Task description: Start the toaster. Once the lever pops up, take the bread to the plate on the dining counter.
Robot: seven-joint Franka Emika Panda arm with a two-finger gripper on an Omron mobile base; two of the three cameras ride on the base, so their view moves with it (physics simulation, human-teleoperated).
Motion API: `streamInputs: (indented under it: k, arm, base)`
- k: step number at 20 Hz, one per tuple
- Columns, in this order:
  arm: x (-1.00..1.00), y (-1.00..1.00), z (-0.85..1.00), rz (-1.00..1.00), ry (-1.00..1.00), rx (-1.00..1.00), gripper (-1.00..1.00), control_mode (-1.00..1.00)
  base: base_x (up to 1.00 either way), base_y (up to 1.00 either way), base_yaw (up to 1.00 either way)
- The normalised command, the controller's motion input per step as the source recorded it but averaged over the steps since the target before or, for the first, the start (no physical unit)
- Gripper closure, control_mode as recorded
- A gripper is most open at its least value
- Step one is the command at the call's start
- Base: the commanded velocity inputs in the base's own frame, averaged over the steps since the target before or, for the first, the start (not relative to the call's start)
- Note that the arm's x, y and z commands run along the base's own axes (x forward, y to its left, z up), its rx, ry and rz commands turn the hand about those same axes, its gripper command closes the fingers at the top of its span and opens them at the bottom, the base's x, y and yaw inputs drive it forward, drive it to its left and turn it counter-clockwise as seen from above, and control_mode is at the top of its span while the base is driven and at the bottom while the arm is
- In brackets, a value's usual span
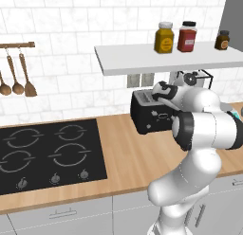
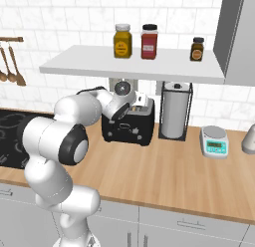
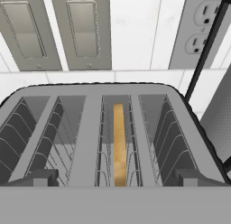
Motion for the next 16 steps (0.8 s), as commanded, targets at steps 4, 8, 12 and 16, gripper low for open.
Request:
streamInputs:
  k: [4, 8, 12, 16]
  arm:
    - [0.00, 0.00, 0.00, 0.00, 0.00, 0.00, -1.00, -1.00]
    - [0.00, 0.00, 0.00, 0.00, 0.00, 0.00, -1.00, -1.00]
    - [0.00, 0.00, 0.00, 0.00, 0.00, 0.00, -1.00, -1.00]
    - [0.00, 0.00, 0.00, 0.00, 0.00, 0.00, -1.00, -1.00]
  base:
    - [0.00, 0.00, 0.00]
    - [0.00, 0.00, 0.00]
    - [0.00, 0.00, 0.00]
    - [0.00, 0.00, 0.00]
